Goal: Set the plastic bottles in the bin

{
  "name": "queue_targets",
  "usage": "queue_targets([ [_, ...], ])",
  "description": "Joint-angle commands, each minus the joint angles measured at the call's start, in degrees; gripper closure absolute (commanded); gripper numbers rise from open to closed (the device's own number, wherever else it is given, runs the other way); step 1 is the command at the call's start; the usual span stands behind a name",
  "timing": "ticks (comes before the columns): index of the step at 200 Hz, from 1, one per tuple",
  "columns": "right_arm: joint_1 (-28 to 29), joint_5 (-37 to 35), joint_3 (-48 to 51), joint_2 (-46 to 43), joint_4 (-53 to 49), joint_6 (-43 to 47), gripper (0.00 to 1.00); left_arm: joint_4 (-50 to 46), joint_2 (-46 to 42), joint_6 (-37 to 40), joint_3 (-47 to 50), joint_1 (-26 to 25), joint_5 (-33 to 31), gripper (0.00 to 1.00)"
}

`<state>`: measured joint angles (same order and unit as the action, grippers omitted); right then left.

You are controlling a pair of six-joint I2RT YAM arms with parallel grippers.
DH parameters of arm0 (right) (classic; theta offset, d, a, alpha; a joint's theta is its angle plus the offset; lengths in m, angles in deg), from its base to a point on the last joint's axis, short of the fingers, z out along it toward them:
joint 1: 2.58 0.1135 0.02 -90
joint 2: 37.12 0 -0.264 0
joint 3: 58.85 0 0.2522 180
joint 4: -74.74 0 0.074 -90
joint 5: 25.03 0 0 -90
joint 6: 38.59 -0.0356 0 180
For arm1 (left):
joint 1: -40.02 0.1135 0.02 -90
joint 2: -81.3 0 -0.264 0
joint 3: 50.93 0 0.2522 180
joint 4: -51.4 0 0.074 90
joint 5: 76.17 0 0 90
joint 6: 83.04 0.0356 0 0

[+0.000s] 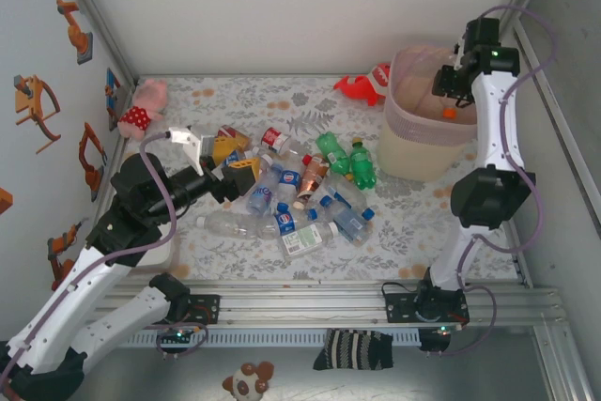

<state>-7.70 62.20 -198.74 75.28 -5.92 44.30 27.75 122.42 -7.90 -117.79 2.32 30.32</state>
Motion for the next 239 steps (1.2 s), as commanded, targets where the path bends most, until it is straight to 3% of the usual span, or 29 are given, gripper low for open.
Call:
queue_targets([
  [1, -0.2, -2.1, 0.8, 2.0, -1.1, 0.7, 0.55, 0.6, -0.9, -1.1, 1.0, 0.1, -0.9, 0.2],
  [111, -0.2, -1.8, 13.5, 8.0, 5.7, -1.2, 0.48, 0.9, -1.2, -3.0, 3.4, 0.2, -3.1, 0.2],
  [208, -0.2, -0.9, 14.5, 5.8, 6.0, -1.9, 0.31, -0.5, -1.2, -4.0, 3.7, 0.2, -6.5, 0.2],
  [239, -0.2, -0.4, 14.5, 4.0, 5.7, -1.9, 0.28, -2.6, -1.1, -4.5, 3.4, 0.2, -10.4, 0.19],
])
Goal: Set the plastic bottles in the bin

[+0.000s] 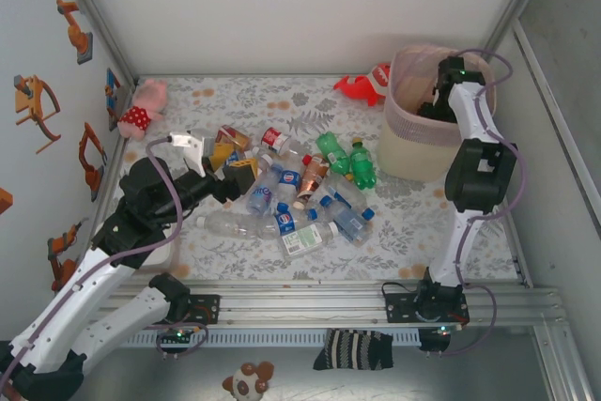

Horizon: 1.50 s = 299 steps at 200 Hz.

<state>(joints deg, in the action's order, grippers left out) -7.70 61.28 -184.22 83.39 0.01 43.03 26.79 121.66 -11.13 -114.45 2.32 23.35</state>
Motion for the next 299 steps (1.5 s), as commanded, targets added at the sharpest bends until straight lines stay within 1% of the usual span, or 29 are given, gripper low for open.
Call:
queue_targets([
  [1, -0.2, 0.5, 0.1, -4.2, -0.3, -0.6, 0.28, -1.7, -0.4, -1.3, 0.0, 0.2, -3.6, 0.19],
  [43, -0.2, 0.9, 0.1, -7.2, -1.3, -1.0, 0.27, -5.5, 1.2, -2.4, -0.9, 0.5, -7.3, 0.19],
  [71, -0.2, 2.1, 0.0, -10.2, -1.6, -1.5, 0.27, -8.0, 3.5, -5.9, -1.7, 0.8, -10.3, 0.19],
  [112, -0.2, 4.1, 0.1, -14.9, -1.8, -1.9, 0.27, -13.4, 5.8, -17.2, -1.7, 1.8, -18.4, 0.19],
  [150, -0.2, 5.4, 0.1, -18.9, -2.0, -2.0, 0.27, -18.0, 8.1, -26.7, -0.6, 4.2, -20.3, 0.18],
  [181, -0.1, 7.2, 0.4, -22.4, -2.3, -2.6, 0.27, -26.0, 11.6, -37.4, -1.1, 7.4, -23.0, 0.18],
  [201, -0.1, 7.8, 1.0, -24.7, -2.2, -2.7, 0.27, -31.4, 13.7, -44.4, -1.5, 8.5, -26.0, 0.18],
  [222, -0.1, 8.1, 1.6, -27.0, -2.0, -2.8, 0.27, -36.0, 15.7, -49.7, -1.9, 9.2, -28.0, 0.18],
  [243, -0.1, 9.0, 2.8, -29.6, -1.5, -3.4, 0.27, -38.7, 17.6, -54.9, -1.3, 10.1, -27.6, 0.18],
  [264, -0.1, 9.9, 4.1, -31.7, -0.6, -3.7, 0.27, -40.4, 19.5, -59.0, -0.2, 11.4, -25.5, 0.24],
  [278, -0.1, 10.3, 4.5, -32.7, -0.4, -3.7, 0.27, -41.0, 20.6, -60.5, 0.7, 12.6, -24.1, 0.26],
  [299, -0.1, 10.5, 4.5, -33.3, -0.6, -3.5, 0.27, -40.6, 21.8, -61.5, 2.2, 16.0, -20.3, 0.28],
])
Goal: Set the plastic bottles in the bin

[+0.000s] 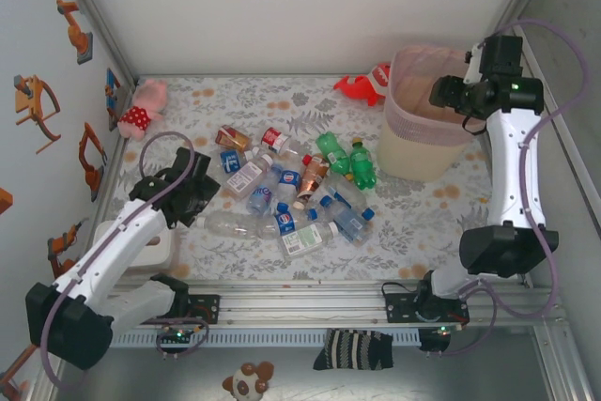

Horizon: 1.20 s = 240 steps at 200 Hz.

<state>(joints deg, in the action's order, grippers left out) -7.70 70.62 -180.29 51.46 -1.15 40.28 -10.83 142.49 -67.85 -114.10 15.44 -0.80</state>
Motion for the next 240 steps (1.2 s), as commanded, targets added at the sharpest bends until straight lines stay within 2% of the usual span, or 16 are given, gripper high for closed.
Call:
queue_targets([
  [1, -0.1, 1.2, 0.5, -1.4, 0.5, -0.7, 0.27, -2.9, 0.9, -4.7, 2.0, 3.1, 4.1, 0.28],
  [34, -0.1, 1.6, 1.0, -2.2, 0.4, -0.7, 0.27, 3.1, 1.1, -5.6, 5.9, 8.0, 10.7, 0.32],
  [66, -0.1, 2.0, 1.8, -2.7, 0.6, -1.0, 0.27, 3.7, 4.3, -7.2, 6.0, 10.3, 13.1, 0.32],
  [149, -0.1, 2.4, 2.8, -4.0, 0.5, -0.6, 0.27, 6.0, 12.7, -8.5, 5.4, 11.8, 13.3, 0.33],
  [240, -0.1, 2.4, 3.0, -5.2, 0.3, -0.4, 0.27, 7.2, 20.4, -7.8, 2.7, 12.4, 12.7, 0.43],
])
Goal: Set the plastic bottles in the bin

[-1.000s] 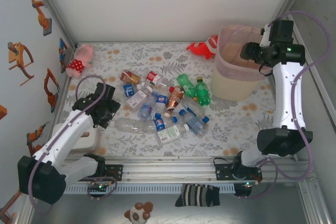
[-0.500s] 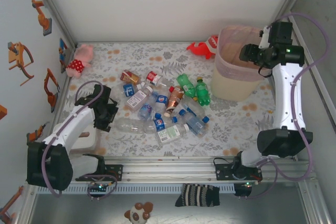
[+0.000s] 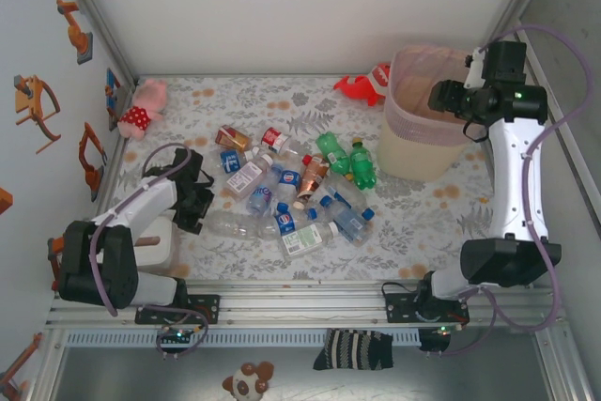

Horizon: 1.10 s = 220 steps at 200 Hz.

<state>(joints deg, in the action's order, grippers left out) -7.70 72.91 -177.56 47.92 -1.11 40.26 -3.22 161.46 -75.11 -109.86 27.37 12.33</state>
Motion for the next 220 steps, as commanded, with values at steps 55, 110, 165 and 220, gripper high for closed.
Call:
queue_targets([
  [55, -0.1, 0.1, 0.1, -2.1, -0.3, -0.2, 0.27, -0.1, 3.5, -0.5, -2.1, 0.5, -0.5, 0.48],
  [110, -0.1, -0.2, -0.7, -3.1, -0.6, 0.3, 0.27, 0.0, 3.0, -0.8, -2.0, 0.5, -0.9, 0.6],
  [165, -0.1, -0.2, -1.4, -4.8, -0.9, 0.2, 0.27, -3.2, -1.1, 0.3, -4.3, 0.6, -3.0, 0.66],
  [220, 0.0, 2.8, -1.5, -7.5, -0.2, 0.2, 0.27, -5.3, -11.6, 7.2, -7.1, 0.5, -8.5, 0.73],
])
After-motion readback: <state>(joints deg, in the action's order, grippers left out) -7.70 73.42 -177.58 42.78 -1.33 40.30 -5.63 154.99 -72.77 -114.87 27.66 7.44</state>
